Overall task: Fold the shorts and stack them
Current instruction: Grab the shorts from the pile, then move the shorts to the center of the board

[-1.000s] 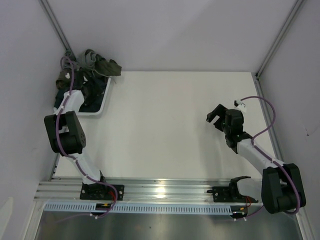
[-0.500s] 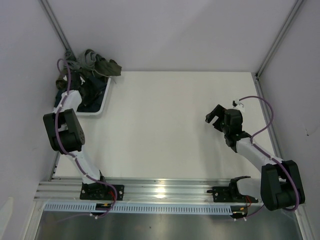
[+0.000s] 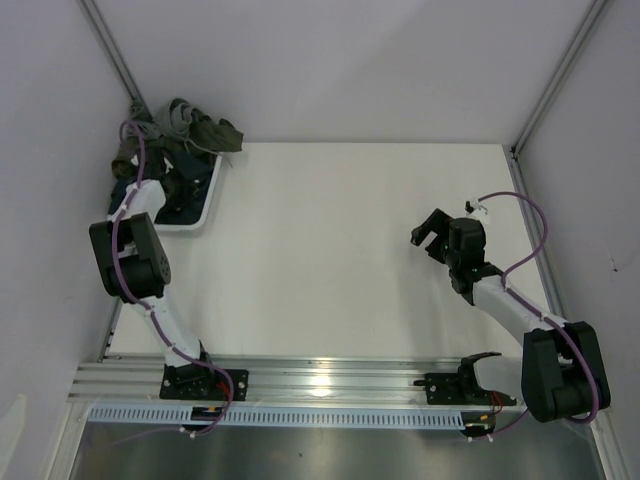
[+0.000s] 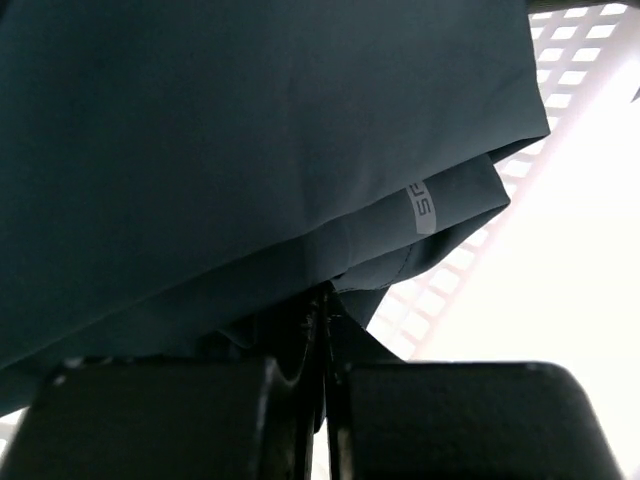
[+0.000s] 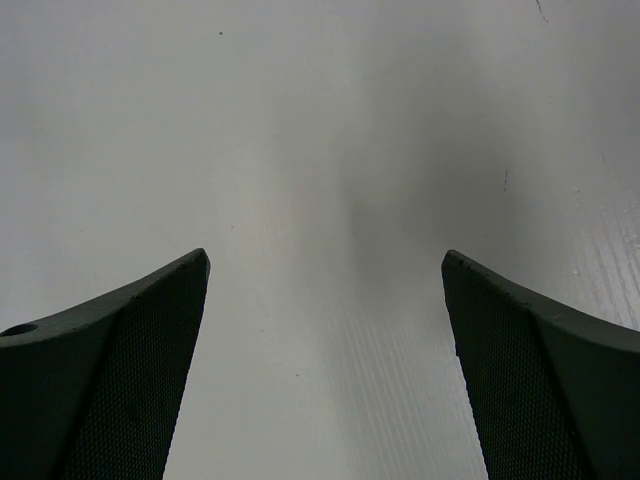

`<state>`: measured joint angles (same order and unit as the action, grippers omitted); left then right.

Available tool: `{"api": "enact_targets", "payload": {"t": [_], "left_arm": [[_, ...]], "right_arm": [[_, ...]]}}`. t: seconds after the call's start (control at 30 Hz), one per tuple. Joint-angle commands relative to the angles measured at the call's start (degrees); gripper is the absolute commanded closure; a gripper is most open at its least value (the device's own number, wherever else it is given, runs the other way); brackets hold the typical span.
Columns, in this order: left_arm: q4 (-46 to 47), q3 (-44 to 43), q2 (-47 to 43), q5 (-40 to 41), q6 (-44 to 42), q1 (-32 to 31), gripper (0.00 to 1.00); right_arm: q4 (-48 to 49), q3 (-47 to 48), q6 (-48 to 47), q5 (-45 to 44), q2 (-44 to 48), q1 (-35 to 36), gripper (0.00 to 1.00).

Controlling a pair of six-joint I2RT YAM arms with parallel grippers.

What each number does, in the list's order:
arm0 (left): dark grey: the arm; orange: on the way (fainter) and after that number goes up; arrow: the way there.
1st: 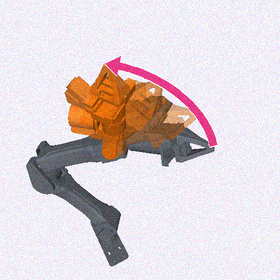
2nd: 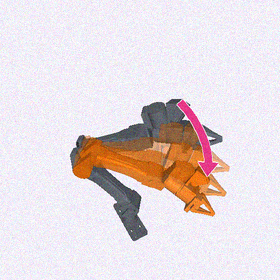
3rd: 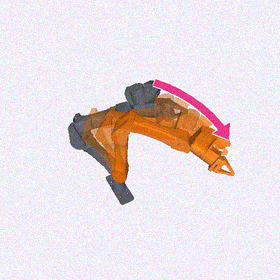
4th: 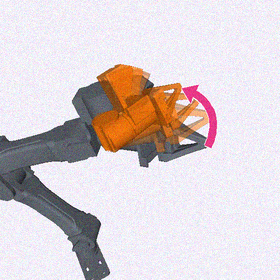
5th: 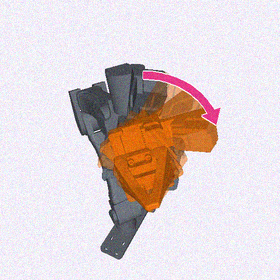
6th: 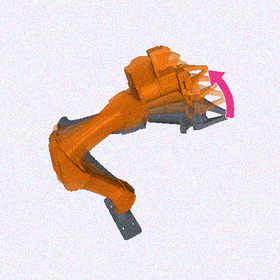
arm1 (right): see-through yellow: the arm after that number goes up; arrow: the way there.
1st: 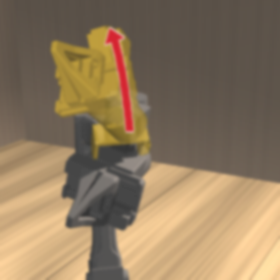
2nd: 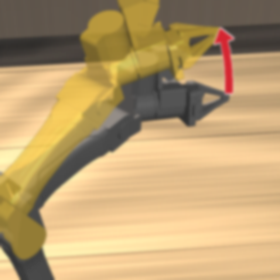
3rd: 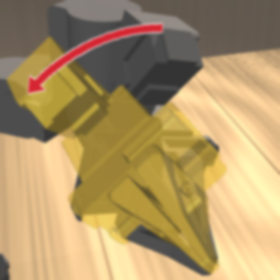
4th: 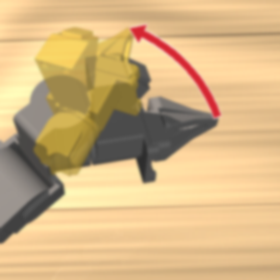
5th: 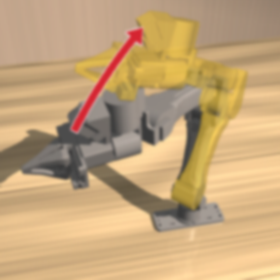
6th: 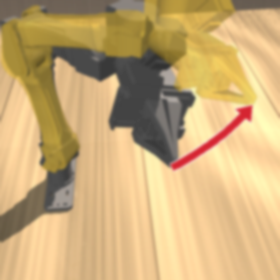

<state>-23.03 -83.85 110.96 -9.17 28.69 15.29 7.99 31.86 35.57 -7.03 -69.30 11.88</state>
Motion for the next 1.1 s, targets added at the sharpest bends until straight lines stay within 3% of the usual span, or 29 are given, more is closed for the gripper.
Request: {"api": "enact_targets", "payload": {"t": [0.0, 0.13, 0.27, 0.43, 0.63, 0.8, 0.87, 1.07], "left_arm": [[2.44, -1.23, -5.56, 2.03, -0.47, -0.87, 1.0], [4.74, -0.08, -16.54, 7.66, -1.18, -1.67, 1.0], [3.0, -3.59, -24.81, 6.8, -1.79, -2.28, 1.0], [3.42, -9.65, -36.3, 5.92, -4.6, -10.44, 1.0], [6.32, -15.45, -48.96, -3.82, -4.52, -21.69, 1.0], [14.38, -16.95, -56.54, -15.25, 4.35, -22.5, 1.0], [16.51, -17.39, -59.26, -16.05, 8.13, -22.5, 1.0], [19.16, -20.38, -59.46, -16.06, 12.88, -22.5, 1.0]], "right_arm": [[0.98, 2.16, -0.06, 0.08, 1.27, -0.19, 0.0], [0.45, 1.98, -0.15, -0.97, 2.32, -0.19, 0.01], [1.33, 1.02, -0.33, -1.15, 3.64, -0.19, 0.01], [1.5, 1.19, -0.5, -0.27, 3.73, -0.19, 0.0], [1.59, 1.28, -0.5, -0.09, 3.47, -0.19, 0.0], [1.68, 1.28, -0.59, 0.17, 3.47, -0.19, 0.01], [1.94, 1.19, -0.68, 0.61, 3.55, -0.1, 0.0], [11.6, -1.79, -4.54, 14.31, 4.7, 1.47, 0.02]]}}
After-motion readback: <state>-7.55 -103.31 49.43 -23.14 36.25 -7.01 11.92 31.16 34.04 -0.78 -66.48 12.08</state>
